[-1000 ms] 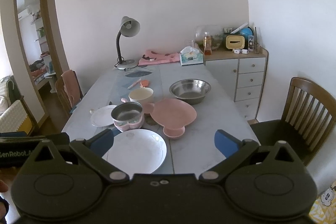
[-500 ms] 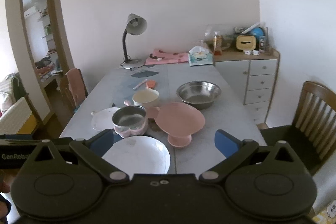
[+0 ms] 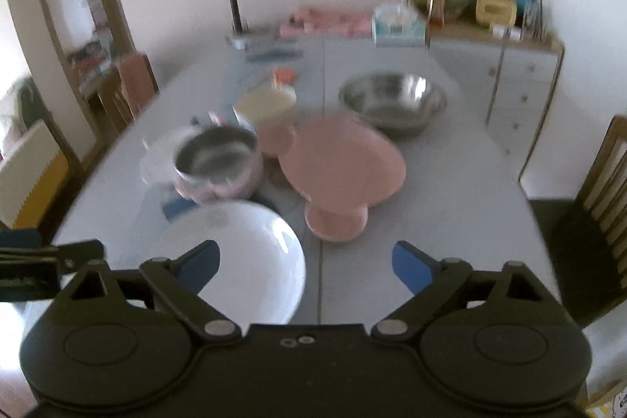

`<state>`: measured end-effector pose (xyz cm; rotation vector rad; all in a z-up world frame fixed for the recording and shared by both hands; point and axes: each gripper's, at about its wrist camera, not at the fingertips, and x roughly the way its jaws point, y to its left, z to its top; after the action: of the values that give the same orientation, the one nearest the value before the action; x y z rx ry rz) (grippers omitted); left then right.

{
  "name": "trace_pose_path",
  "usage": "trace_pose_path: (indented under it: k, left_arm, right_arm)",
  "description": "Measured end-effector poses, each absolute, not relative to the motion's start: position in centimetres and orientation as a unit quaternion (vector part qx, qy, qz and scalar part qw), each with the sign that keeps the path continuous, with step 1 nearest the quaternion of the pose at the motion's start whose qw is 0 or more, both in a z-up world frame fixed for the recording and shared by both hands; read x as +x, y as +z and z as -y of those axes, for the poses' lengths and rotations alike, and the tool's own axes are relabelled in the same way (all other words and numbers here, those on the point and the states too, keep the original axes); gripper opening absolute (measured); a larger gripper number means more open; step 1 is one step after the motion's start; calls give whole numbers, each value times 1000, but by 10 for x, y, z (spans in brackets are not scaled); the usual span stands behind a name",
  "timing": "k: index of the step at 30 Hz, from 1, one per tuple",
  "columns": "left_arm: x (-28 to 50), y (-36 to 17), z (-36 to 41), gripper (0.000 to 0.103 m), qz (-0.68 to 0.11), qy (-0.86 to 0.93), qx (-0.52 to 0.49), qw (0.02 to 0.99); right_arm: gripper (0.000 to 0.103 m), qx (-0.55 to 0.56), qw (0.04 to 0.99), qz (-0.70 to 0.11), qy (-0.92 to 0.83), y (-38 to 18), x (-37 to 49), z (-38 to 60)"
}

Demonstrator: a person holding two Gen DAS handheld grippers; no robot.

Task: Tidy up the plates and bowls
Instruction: 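Lower both grippers onto the large white plate rim and close them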

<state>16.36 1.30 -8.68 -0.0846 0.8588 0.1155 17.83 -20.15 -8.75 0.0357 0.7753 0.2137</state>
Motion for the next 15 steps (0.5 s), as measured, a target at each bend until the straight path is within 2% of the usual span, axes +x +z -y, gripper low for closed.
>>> trace_pose_path:
  k: [2, 5, 8, 10, 12, 13, 15]
  left_arm:
    - [176, -102, -17, 102, -428, 61, -42, 901]
    - [190, -121, -24, 102, -442, 67, -44, 893]
    - [203, -137, -32, 94, -458, 72, -50, 884]
    - [210, -147, -37, 92, -469, 77, -58, 878]
    - [216, -156, -43, 83, -480, 80, -67, 871]
    - [219, -160, -46, 74, -487, 79, -72, 867]
    - [224, -167, -50, 70, -501, 76, -87, 857]
  right_arm:
    - [83, 22, 908, -403, 108, -107, 195, 203]
    - [77, 41, 892, -433, 121, -129, 216, 203]
    - [69, 54, 876, -460, 136, -143, 229, 202]
    - [64, 55, 869, -470, 144, -150, 238, 199]
    - [57, 51, 862, -481, 151, -157, 244, 195]
    - [54, 51, 859, -486, 154, -160, 246, 193]
    - [47, 50, 853, -495, 156, -167, 253, 192]
